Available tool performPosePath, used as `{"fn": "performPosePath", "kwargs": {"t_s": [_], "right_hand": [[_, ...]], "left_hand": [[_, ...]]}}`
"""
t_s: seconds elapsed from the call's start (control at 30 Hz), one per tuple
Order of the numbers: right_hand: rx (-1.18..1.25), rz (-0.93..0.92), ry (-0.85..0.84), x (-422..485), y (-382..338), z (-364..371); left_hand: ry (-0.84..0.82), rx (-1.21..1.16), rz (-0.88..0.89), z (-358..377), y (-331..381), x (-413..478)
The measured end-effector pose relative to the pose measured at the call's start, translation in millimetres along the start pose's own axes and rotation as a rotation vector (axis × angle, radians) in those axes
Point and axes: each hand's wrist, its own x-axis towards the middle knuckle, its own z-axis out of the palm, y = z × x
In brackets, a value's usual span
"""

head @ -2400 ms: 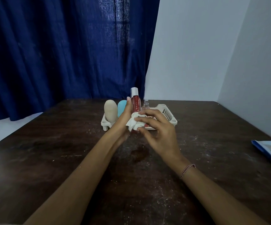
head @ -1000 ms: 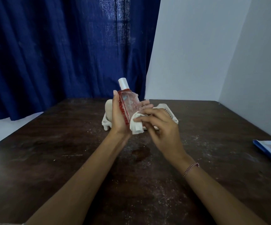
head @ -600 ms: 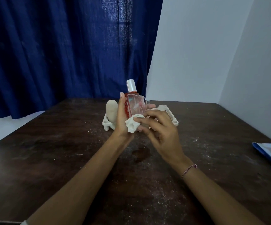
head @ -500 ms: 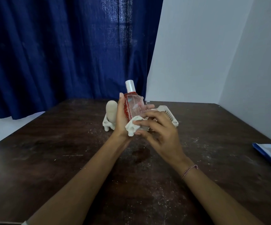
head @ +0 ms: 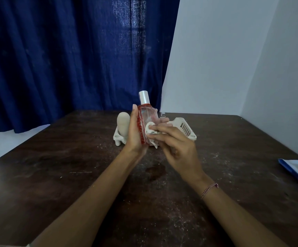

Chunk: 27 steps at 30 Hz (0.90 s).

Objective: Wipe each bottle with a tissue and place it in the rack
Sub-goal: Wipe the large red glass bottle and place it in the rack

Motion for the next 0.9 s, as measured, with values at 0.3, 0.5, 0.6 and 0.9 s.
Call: {"fn": "performPosePath", "kwargs": {"t_s": [0.3, 0.5, 0.6, 0.9], "right_hand": [[0.120, 0.231, 0.146, 1.8, 8.6, -2.2], [-0.021, 0.036, 0.051, -1.5, 3.0, 1.6], [-0.037, -0.071, -0.065, -2.9, 1.4, 4.1], [-0.113, 0.088, 0.075, -0.7, 10.6, -4.1]], "left_hand": [[-0.004, 0.057, 0.038, 1.5, 2.2, 0.9], [-0.030, 0.075, -0.036, 2.5, -7.2, -2.8], [-0.035, 0.047, -0.062, 0.1, -3.2, -3.7], [-0.083, 0.108, -0.104, 0.6, -5.2, -1.8]]}}
